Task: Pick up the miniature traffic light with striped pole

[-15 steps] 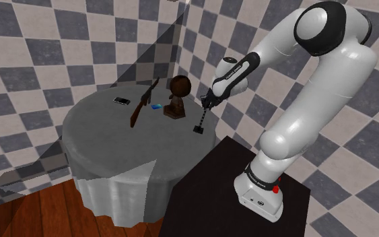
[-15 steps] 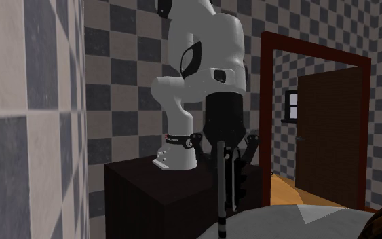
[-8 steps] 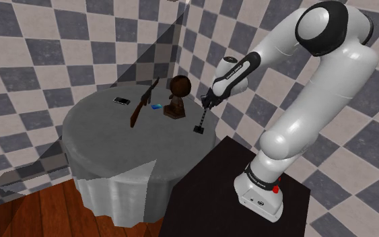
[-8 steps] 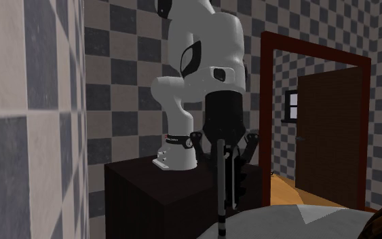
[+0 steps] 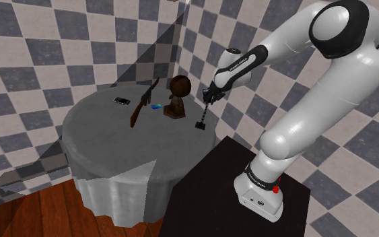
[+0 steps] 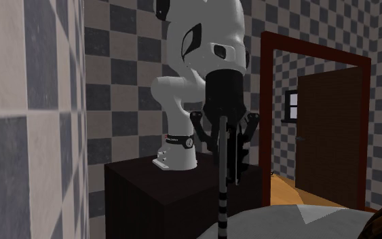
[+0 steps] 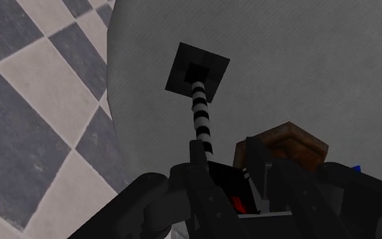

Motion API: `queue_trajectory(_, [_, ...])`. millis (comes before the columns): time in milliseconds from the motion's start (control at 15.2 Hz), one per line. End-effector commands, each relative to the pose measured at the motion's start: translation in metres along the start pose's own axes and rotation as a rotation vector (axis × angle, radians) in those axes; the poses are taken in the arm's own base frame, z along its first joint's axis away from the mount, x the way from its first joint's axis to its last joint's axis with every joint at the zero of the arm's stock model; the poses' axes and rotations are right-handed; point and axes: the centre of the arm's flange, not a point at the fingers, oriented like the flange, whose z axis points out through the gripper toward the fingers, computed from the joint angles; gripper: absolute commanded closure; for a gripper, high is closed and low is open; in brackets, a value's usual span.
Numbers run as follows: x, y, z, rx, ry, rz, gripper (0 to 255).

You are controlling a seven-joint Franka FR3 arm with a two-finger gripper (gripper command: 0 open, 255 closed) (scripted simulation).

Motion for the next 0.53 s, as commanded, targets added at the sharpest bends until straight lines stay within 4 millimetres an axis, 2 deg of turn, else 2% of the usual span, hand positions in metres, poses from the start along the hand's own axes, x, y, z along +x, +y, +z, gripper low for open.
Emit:
queue_trajectory(0, [0.002,0.0,-0.01,0.0,0.0,0.0,255])
queue_trajectory(330, [0.009,0.001,-0.036,0.0,0.0,0.0,255])
queue_trajectory(462, [0.009,0.001,-0.037,0.0,0.0,0.0,255])
